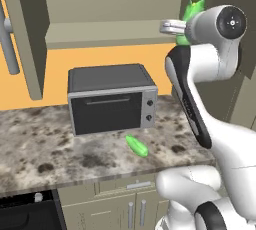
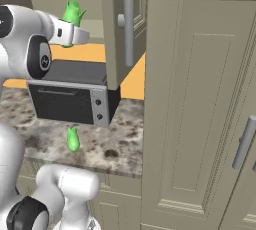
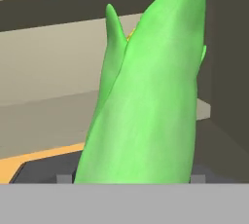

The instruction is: Pick the corn, corn from the counter and place them in the cabinet. Then close the cabinet.

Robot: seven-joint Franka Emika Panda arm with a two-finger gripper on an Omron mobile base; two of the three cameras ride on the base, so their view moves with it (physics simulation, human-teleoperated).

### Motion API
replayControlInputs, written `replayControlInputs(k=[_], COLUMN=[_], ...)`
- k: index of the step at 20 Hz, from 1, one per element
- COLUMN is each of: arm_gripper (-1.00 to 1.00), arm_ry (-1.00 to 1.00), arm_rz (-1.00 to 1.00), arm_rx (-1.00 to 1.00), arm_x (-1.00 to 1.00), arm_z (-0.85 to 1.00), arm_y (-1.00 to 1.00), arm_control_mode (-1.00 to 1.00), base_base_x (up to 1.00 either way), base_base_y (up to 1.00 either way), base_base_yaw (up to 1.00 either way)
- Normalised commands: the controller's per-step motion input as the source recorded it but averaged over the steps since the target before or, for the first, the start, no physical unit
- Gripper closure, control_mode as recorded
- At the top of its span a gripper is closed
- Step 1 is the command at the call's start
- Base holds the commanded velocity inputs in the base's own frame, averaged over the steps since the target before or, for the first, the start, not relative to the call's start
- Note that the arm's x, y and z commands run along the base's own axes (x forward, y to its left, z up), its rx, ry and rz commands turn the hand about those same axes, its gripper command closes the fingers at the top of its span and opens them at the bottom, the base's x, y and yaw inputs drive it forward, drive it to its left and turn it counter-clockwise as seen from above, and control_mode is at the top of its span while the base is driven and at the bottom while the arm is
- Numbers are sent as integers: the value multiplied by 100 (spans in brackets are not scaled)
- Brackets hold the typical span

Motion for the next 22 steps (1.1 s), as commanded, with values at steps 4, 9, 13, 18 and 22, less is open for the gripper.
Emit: replayControlInputs(k=[4, 9, 13, 18, 22], arm_gripper=[100, 100, 100, 100, 100], arm_ry=[4, 1, 0, 4, 16], arm_rz=[-2, -3, -1, -2, -5], arm_rx=[-2, 0, 0, 0, 0], arm_x=[91, 100, 100, 90, 90], arm_z=[0, -9, -42, -31, 0], arm_y=[9, 2, 3, 5, 0], arm_control_mode=[-100, -100, -100, -100, -100], base_base_x=[0, 0, 0, 0, 0], base_base_y=[0, 0, 0, 0, 0], base_base_yaw=[0, 0, 0, 0, 0])
